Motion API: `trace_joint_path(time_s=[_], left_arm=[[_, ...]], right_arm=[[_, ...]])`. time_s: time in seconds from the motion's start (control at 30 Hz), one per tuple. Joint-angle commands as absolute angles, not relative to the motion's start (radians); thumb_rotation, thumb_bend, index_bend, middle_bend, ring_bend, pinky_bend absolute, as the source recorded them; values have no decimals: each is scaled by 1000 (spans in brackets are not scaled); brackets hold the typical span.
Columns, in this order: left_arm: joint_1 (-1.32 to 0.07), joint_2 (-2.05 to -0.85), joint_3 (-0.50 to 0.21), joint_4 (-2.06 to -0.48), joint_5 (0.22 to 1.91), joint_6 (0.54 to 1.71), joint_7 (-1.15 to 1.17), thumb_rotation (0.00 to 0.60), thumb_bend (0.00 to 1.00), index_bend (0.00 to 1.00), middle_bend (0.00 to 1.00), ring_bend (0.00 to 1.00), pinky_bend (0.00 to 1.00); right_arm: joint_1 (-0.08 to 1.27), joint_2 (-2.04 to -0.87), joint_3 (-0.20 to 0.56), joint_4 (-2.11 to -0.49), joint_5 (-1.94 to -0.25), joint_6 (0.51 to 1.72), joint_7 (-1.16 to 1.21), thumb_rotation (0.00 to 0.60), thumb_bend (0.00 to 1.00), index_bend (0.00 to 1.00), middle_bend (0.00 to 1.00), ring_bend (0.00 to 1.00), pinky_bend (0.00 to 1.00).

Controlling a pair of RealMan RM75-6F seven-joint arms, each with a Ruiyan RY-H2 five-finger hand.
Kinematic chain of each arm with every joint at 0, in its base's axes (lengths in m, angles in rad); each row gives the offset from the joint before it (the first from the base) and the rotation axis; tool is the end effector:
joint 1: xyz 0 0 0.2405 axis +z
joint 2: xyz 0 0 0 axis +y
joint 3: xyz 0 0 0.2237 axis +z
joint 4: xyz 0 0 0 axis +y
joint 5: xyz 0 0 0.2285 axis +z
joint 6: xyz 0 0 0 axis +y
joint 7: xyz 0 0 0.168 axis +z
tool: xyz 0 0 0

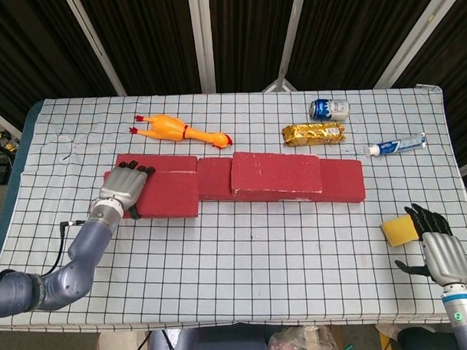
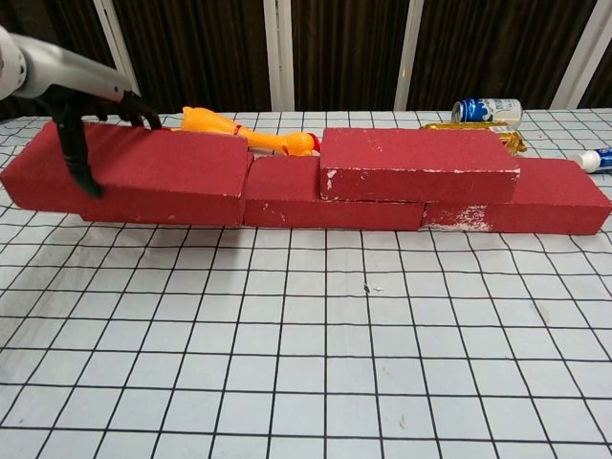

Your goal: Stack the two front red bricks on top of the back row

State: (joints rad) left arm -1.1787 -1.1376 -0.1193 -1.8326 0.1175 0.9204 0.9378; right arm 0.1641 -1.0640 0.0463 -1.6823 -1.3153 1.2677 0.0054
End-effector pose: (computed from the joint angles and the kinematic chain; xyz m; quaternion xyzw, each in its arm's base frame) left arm -0.0952 0.3809 0.0356 -0.7635 -0.3747 -0.1424 0.5063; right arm -0.3047 -0.2207 0.1141 0.5877 -0.4766 0.3248 0.5675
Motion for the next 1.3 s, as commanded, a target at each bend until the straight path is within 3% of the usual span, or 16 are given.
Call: trace_joint_path(time_s=[0.03, 0.33, 0.73, 1.3], left_arm=[[-1260, -1191, -120, -1716, 46, 920, 1003, 600, 0, 249, 187, 72, 124], [-1272, -1264, -143, -1509, 65, 762, 914, 600, 0, 265, 186, 69, 124], [-1219, -1318, -183, -1336, 223, 586, 684, 600, 0, 279, 193, 69, 124], [-1263, -1312, -107, -1284, 271, 494, 556, 600, 0, 288, 193, 69, 124]], right_arm=[[166, -1070, 53, -1680, -1300, 1264, -7, 600, 169, 46, 0, 0, 0], [165, -1089, 76, -1668, -1253, 1273, -49, 600, 167, 46, 0, 0, 0], [163, -1107, 85, -1668, -1223, 1278, -103, 600, 168, 46, 0, 0, 0], [161, -1120, 96, -1675, -1200, 1285, -138, 600, 168, 45, 0, 0, 0]])
